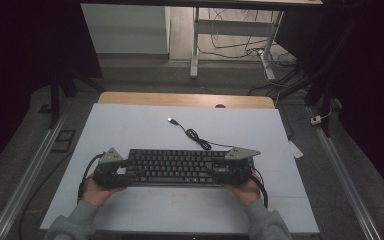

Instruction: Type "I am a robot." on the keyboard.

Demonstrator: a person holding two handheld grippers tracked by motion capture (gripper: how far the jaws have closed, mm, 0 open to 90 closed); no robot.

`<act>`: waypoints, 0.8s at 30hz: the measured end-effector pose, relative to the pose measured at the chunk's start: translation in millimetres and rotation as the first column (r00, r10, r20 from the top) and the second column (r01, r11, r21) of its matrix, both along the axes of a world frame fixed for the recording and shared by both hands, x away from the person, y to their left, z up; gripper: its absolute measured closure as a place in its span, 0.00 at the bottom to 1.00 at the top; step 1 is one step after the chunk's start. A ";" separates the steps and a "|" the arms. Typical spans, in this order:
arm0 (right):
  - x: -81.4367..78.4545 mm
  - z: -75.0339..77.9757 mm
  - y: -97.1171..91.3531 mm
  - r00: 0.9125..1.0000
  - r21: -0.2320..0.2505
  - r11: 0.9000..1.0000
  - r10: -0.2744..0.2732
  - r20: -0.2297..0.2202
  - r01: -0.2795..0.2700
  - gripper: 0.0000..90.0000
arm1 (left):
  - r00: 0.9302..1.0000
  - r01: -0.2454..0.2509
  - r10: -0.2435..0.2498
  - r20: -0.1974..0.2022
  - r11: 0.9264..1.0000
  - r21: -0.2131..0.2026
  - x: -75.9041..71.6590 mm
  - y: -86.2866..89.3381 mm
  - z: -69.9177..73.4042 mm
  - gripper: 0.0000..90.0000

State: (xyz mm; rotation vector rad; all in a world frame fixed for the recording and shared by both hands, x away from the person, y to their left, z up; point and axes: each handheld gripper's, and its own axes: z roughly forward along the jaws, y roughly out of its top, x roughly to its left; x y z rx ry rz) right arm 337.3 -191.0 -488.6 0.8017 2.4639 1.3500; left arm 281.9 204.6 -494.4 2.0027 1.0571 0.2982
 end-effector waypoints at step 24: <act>-0.5 -2.0 3.1 1.000 -0.006 1.000 0.005 -0.001 -0.005 0.51 | 0.999 -0.039 0.039 -0.012 0.998 0.040 14.5 2.2 -1.9 0.45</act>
